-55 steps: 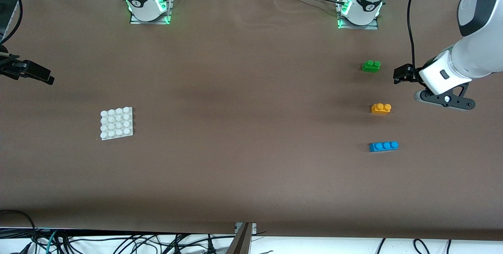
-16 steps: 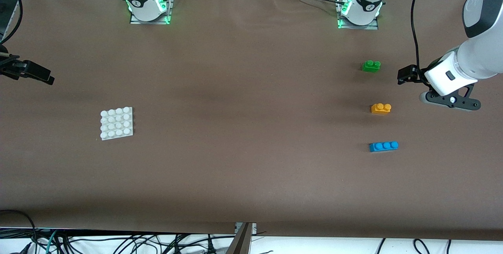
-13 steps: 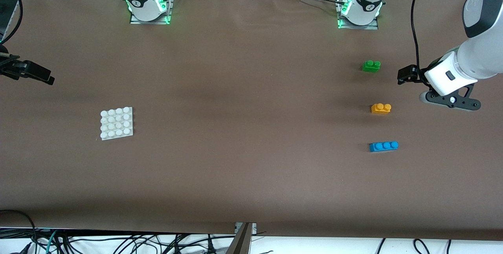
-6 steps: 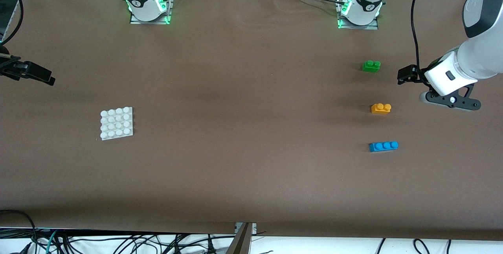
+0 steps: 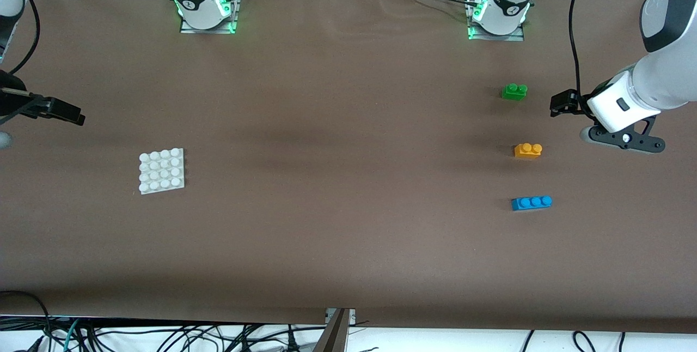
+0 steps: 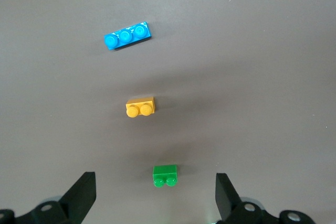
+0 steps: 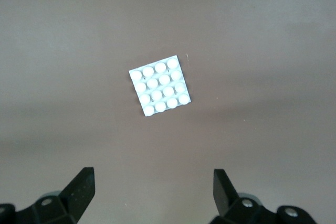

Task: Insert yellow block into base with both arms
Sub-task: 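Reach the right gripper down onto the white base plate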

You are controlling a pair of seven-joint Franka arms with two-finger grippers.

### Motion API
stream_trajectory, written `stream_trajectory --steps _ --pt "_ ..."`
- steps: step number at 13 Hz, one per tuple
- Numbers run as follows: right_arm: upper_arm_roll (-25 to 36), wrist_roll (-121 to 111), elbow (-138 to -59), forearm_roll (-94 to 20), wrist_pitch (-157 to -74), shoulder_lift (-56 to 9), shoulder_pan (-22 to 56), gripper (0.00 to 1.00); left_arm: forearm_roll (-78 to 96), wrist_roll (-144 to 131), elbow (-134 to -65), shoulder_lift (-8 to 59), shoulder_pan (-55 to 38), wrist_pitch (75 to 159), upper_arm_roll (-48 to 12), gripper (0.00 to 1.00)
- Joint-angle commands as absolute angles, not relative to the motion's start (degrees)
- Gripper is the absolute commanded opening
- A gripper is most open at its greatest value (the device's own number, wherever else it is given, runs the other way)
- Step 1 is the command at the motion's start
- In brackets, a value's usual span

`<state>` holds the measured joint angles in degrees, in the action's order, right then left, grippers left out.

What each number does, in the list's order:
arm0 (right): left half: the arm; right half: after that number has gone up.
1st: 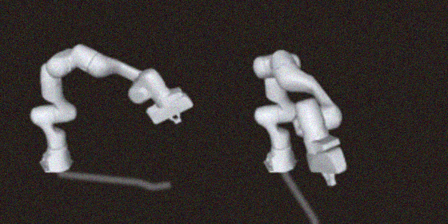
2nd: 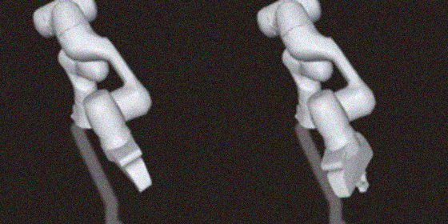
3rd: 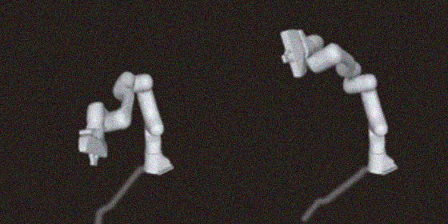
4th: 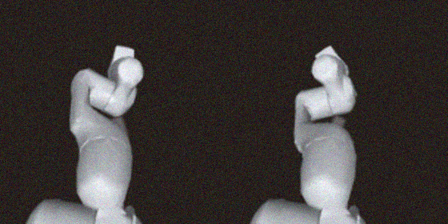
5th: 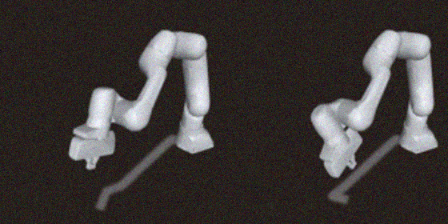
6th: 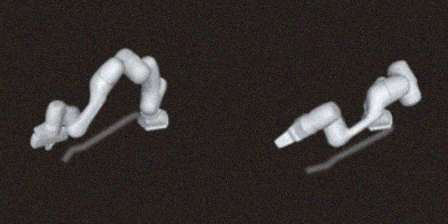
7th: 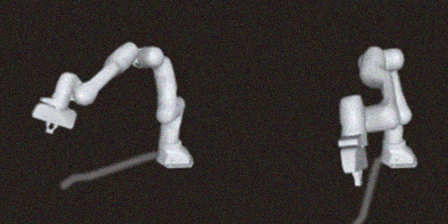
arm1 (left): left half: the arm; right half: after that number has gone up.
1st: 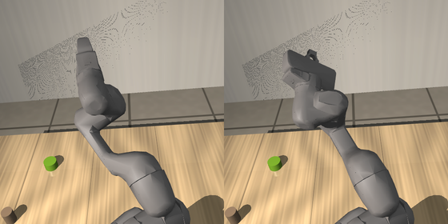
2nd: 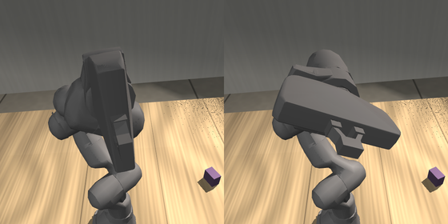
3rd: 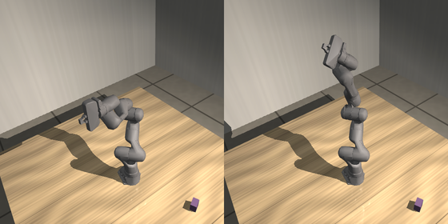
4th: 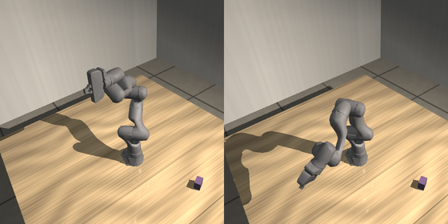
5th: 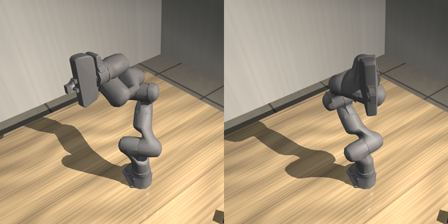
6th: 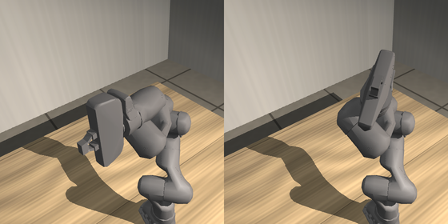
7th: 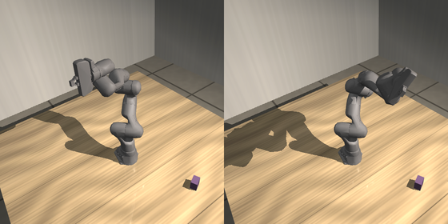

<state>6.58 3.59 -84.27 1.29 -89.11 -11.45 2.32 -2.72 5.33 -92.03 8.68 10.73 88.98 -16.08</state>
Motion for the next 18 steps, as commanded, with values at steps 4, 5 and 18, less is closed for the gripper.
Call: stream_trajectory --steps 4,5,18 --pt "6.33 0.09 -90.6 2.9 -91.91 -15.72 1.67 1.0 -4.83 6.86 -91.14 8.7 11.16 88.07 -16.78 1.0" --pt "6.33 -0.09 -92.88 3.77 -94.89 -16.08 1.67 1.0 -4.83 6.86 -91.14 8.7 11.16 88.07 -16.96 1.0" --pt "6.77 -5.01 -110.39 4.57 -128.92 -26.53 -0.08 1.0 -4.65 1.17 -91.06 8.7 10.64 88.77 -17.57 1.0"
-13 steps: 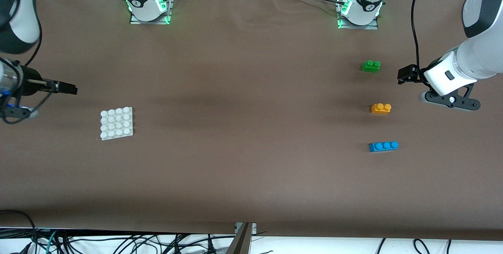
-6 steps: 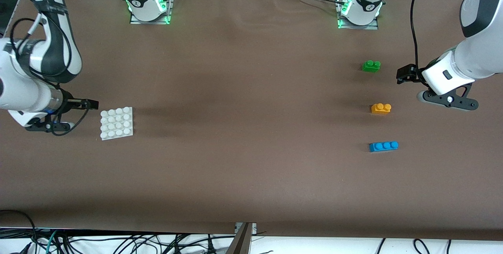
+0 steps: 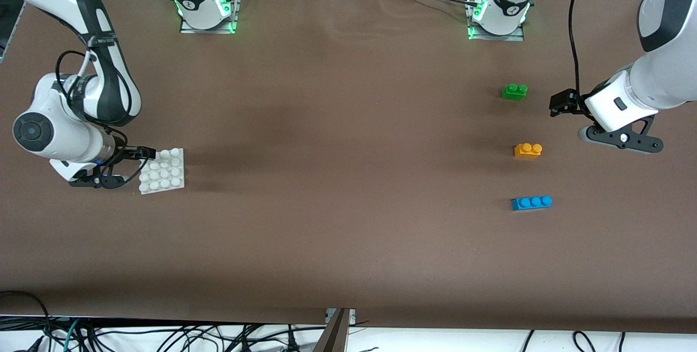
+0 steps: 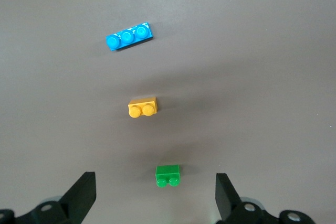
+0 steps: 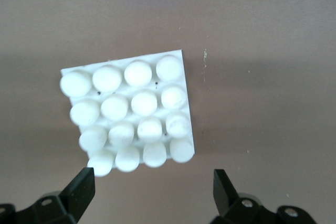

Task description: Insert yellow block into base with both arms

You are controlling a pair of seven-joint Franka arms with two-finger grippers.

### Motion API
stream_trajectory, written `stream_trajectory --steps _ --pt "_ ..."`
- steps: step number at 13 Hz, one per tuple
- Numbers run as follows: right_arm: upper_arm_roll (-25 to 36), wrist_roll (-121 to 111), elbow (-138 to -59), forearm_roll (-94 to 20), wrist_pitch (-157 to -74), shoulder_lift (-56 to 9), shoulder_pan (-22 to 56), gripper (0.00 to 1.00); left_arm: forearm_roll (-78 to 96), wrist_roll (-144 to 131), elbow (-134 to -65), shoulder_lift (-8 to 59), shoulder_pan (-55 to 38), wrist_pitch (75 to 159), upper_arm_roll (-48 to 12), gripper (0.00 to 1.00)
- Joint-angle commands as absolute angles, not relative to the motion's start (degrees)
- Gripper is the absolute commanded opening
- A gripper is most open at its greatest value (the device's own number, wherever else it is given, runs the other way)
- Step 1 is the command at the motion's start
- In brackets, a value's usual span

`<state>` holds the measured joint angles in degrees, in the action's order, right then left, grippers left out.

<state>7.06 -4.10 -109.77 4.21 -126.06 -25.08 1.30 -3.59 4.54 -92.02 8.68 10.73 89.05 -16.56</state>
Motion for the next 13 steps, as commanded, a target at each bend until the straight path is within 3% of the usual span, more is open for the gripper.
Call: stream_trajectory --steps 1,6,9,13 --pt "6.77 -5.1 -110.48 4.57 -129.81 -27.33 -0.35 1.0 -4.75 -0.86 -90.79 8.79 10.55 88.77 -18.36 1.0" --pt "6.68 -5.71 -112.67 3.96 -134.73 -28.83 -0.35 1.0 -3.87 2.38 -88.25 9.58 11.34 88.77 -17.4 1.0" --pt "6.33 -7.63 -112.85 3.87 -134.91 -28.83 -0.35 1.0 -2.55 2.46 -83.69 8.96 11.95 88.68 -16.35 1.0" --pt "5.98 -8.78 -112.76 3.6 -134.91 -28.74 -0.35 1.0 -2.28 2.72 -82.53 8.96 12.3 88.94 -16.08 1.0"
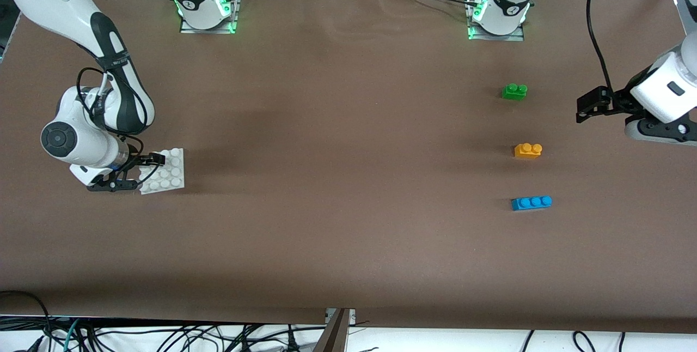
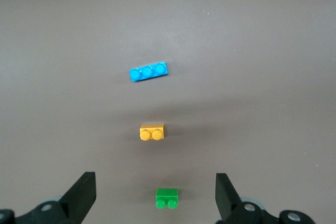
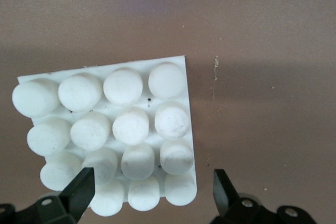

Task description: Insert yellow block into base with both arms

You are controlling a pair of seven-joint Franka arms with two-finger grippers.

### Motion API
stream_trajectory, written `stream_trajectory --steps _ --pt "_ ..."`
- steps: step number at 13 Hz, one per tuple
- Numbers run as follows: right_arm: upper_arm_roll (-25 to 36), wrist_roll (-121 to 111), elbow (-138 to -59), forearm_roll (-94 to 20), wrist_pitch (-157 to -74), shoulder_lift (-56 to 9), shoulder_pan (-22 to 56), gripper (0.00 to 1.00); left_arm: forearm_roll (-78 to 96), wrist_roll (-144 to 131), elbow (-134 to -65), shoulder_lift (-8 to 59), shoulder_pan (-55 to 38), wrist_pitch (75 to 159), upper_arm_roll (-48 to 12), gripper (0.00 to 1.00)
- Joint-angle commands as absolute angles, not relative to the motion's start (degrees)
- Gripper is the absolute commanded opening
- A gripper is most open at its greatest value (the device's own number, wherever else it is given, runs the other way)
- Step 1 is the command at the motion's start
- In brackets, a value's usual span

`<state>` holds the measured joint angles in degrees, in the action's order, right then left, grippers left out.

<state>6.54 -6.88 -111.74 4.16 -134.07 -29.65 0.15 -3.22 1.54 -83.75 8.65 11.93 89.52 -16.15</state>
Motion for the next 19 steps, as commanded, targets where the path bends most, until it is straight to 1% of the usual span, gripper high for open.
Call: stream_trajectory --steps 1,7,11,16,19 --pt "5.89 -9.4 -112.76 3.52 -135.17 -28.83 -0.35 1.0 -2.2 2.81 -82.53 8.88 12.39 89.29 -16.08 1.0" --pt "5.54 -12.82 -112.85 2.9 -137.45 -29.71 -0.35 1.0 -3.08 3.16 -83.32 7.56 12.92 89.38 -16.26 1.0" --pt "5.54 -16.16 -112.85 0.53 -137.72 -30.5 -0.44 1.0 -2.46 2.99 -82.97 7.56 12.92 89.91 -16.17 1.0" --pt "5.54 -17.14 -112.85 0.44 -137.9 -30.59 -0.53 1.0 -0.54 2.73 -83.32 7.21 12.92 90.44 -16.35 1.0" --pt "5.54 -17.93 -112.85 0.09 -138.86 -31.81 -0.53 1.0 -0.53 2.2 -83.5 7.12 12.92 90.44 -16.44 1.0"
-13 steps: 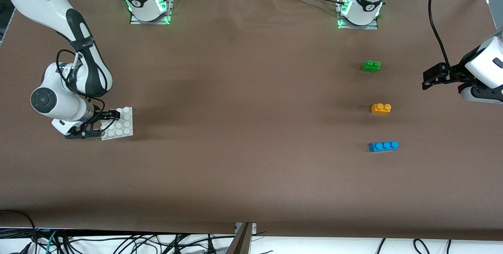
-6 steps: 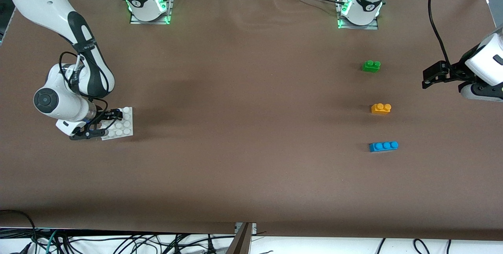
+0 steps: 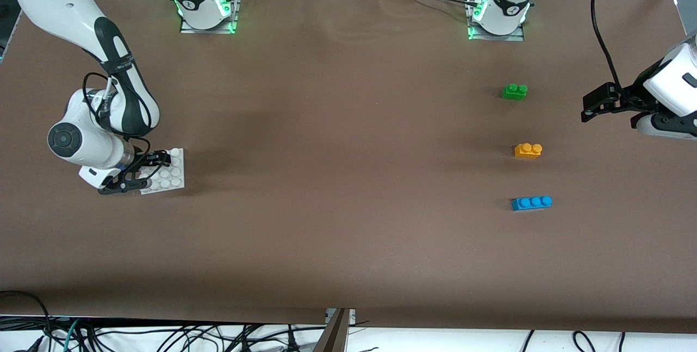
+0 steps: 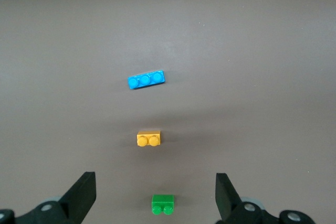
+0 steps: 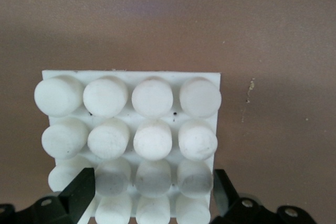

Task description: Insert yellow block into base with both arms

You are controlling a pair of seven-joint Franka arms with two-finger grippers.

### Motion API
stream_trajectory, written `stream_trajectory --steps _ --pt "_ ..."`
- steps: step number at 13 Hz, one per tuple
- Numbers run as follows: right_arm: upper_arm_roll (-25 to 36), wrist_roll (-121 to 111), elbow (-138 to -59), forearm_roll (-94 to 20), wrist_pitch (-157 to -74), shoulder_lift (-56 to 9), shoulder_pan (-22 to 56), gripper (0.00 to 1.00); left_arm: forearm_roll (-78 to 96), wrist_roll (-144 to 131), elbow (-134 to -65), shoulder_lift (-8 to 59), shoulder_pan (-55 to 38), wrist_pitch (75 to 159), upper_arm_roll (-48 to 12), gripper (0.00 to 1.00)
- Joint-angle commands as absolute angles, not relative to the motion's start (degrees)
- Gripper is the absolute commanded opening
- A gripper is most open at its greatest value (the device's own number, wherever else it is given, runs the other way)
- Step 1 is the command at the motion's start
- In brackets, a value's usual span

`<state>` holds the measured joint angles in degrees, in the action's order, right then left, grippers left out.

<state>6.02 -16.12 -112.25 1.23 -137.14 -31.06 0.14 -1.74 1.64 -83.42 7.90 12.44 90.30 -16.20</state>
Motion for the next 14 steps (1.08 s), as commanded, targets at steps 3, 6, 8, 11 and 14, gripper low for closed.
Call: stream_trajectory --steps 3,6,8,11,14 --pt "5.54 -17.93 -112.85 -1.49 -139.22 -32.78 -0.44 1.0 -0.53 2.2 -83.23 7.21 12.92 90.53 -16.52 1.0" --pt "4.84 -17.84 -112.76 -2.8 -140.09 -33.57 -0.44 1.0 -0.53 2.2 -83.06 7.29 12.75 91.05 -16.7 1.0" --pt "4.31 -17.84 -112.59 -4.04 -140.27 -33.84 -0.09 1.0 -0.53 2.2 -83.06 7.29 12.57 91.14 -16.7 1.0" --pt "2.55 -17.05 -112.32 -5.79 -141.32 -34.28 0.09 1.0 -0.53 2.2 -83.06 7.29 12.3 91.23 -16.7 1.0" --pt "2.2 -16.7 -112.15 -8.17 -141.42 -34.98 1.14 1.0 -0.62 2.29 -83.67 6.59 10.73 92.11 -15.74 1.0"
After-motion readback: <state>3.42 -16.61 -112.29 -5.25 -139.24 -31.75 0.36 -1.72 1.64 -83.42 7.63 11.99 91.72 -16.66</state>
